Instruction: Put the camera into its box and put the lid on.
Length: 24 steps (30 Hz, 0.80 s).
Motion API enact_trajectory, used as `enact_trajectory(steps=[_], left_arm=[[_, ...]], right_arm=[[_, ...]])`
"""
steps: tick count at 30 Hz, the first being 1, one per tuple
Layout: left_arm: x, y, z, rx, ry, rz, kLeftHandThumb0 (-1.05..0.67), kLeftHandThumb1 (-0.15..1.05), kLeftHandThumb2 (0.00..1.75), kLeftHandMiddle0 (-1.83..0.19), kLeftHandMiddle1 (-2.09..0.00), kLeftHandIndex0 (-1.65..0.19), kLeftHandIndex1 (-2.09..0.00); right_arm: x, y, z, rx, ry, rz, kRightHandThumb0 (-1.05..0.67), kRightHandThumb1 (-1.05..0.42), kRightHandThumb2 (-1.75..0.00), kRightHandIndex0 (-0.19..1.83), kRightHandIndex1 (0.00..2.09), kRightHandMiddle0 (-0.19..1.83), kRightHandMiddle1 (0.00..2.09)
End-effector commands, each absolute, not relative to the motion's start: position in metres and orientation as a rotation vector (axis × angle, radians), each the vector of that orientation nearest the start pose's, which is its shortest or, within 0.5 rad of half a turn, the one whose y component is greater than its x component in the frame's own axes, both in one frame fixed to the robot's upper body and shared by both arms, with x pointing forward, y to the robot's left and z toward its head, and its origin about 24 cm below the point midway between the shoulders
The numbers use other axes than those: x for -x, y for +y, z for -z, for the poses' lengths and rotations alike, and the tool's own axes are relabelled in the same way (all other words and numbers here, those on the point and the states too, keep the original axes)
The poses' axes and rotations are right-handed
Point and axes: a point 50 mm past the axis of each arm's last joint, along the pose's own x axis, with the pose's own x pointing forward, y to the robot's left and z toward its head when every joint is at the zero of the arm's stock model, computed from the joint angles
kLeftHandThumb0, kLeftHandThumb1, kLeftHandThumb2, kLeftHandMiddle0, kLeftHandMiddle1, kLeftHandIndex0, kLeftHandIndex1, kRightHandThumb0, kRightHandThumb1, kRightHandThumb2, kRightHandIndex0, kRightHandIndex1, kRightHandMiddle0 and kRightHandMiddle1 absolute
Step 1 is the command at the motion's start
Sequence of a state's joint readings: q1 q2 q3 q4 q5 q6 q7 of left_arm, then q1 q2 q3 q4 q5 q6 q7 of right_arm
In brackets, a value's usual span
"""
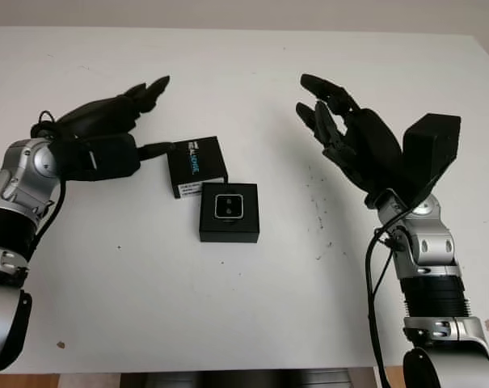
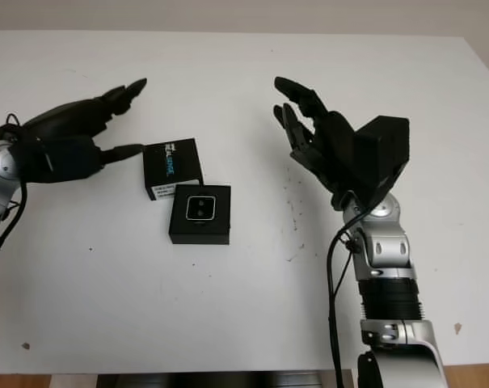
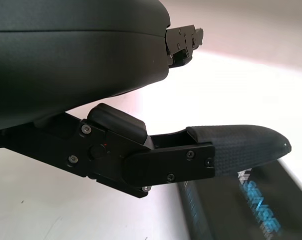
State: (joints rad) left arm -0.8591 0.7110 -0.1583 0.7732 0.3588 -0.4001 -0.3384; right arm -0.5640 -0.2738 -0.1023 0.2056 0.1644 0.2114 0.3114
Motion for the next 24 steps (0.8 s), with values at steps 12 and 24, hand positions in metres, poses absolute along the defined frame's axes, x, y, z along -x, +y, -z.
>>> enact_trajectory(steps=[12,24], left_arm=[[-0.352,0.247,-0.179,-1.021,-0.097,0.420,-1.05,1.05,0.15,0.19,0.00,0.19,0.00],[-0.355,0.238,-0.151,-1.069,-0.073,0.415,-1.05,1.03,0.06,0.19,0.00,0.19,0.00]], right_arm=[[-0.346,-0.176,-0.154,0.092,-0.156,-0.293,-0.51,-1.05,-0.66,0.17,0.06,-0.03,0.51],[-0.345,-0.176,-0.153,0.097,-0.157,-0.285,-0.51,-1.05,-0.66,0.17,0.06,-0.02,0.51]])
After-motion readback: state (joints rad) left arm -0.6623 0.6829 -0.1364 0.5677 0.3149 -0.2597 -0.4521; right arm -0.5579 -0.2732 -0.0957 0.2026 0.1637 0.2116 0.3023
